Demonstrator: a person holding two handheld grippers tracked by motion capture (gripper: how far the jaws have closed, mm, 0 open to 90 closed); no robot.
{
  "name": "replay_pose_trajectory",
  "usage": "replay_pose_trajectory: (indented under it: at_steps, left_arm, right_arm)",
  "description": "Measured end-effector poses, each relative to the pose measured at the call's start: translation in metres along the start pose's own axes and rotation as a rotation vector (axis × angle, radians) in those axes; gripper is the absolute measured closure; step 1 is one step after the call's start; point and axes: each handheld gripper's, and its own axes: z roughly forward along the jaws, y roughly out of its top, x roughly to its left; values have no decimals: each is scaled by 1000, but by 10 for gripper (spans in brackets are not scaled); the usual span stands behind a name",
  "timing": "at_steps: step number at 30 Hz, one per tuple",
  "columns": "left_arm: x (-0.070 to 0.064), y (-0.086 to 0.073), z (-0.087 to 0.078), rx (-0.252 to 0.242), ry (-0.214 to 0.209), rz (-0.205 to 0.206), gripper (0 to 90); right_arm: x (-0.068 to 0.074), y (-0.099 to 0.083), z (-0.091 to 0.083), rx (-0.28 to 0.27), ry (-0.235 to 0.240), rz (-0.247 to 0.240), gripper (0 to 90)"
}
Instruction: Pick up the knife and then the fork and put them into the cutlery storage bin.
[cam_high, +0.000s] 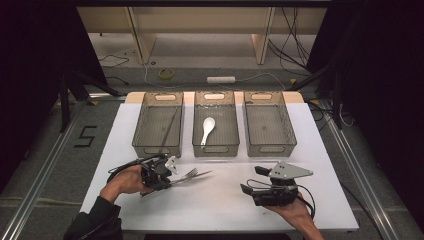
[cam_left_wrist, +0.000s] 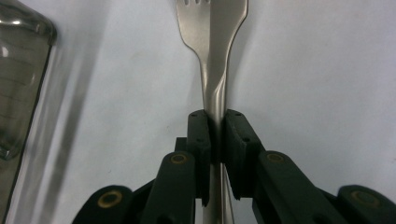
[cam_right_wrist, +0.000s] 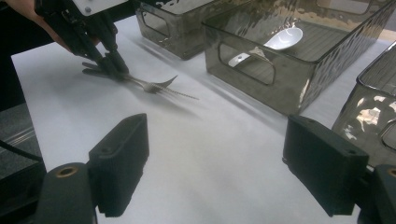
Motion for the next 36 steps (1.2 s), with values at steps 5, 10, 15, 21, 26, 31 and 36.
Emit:
replay_pose_trajectory:
  at_steps: [5, 10, 15, 21, 26, 31, 36]
  left_arm:
    - [1, 3, -8, -65, -11, -41, 814]
    - [1, 8, -14, -78, -36, -83, 816]
    - [-6, 22, -19, -84, -85, -124, 817]
    - [-15, 38, -14, -68, -157, -151, 817]
    - [-23, 51, -11, -54, -198, -139, 817]
    - [-32, 61, -9, -60, -196, -112, 817]
    - [-39, 71, -9, -52, -193, -86, 817]
  right_arm:
    - [0, 0, 0, 0, 3, -1, 234]
    - [1, 0, 0, 2, 4, 0, 234]
    - [3, 2, 0, -8, 14, -6, 235]
    - [10, 4, 2, -16, 27, -42, 235]
    - [21, 10, 6, -11, 51, -105, 238]
    - [34, 14, 15, 25, 74, -190, 241]
    - [46, 15, 24, 62, 77, -272, 244]
